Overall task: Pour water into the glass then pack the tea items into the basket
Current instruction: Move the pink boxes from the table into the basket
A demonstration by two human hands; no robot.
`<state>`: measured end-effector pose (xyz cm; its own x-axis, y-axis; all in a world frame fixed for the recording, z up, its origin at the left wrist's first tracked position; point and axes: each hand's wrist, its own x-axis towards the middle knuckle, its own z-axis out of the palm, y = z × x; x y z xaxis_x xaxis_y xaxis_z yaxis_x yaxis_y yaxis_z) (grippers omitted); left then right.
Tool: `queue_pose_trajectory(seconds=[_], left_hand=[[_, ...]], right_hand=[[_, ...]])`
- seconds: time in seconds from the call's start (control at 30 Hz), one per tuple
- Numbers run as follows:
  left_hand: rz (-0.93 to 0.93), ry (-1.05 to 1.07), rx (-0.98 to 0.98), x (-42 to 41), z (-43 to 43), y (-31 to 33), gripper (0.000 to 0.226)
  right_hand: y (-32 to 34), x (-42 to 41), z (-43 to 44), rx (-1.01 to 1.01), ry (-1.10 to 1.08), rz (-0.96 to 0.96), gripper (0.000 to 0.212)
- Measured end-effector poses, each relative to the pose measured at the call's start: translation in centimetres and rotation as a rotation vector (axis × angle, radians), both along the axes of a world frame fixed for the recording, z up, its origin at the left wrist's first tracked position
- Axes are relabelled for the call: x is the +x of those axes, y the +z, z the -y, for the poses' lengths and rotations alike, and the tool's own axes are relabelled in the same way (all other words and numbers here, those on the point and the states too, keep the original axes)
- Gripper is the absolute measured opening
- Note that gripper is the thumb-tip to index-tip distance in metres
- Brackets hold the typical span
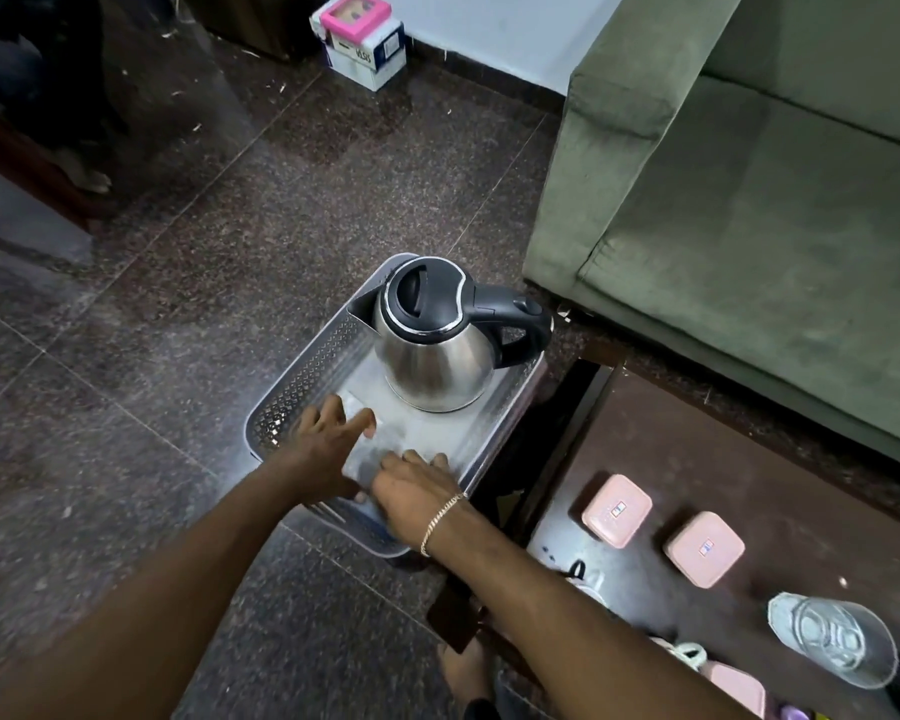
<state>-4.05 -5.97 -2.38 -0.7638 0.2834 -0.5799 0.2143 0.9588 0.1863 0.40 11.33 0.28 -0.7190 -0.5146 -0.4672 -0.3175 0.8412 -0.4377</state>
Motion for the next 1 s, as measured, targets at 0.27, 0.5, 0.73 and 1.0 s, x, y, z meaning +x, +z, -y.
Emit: queue_pose_trajectory(seconds=[0.27,0.5,0.73,1.0], left_hand=[[-0.303,-0.076,0.471,6.0,-9.8,7.1,0.044],[-0.207,-0.452,0.363,8.1,-26.8,3.8,0.054],[-0.179,-0.551,-0.075,8.2,-34.4,-1.3,0.101],[-0.120,-0.557,-0.057,8.3,-34.5,-5.0,0.095]], right_hand=[[2.9,8.6,-15.3,-0.423,-0.452,-0.314,0.002],[-2.0,13.9,-31.5,0.004,-0.852,-0.205,0.035],[-6.8,15.0,-36.1,0.319,-0.786,-0.132,0.096],[-9.7,15.4,-35.9,0.346,-0.785,-0.148,0.109]])
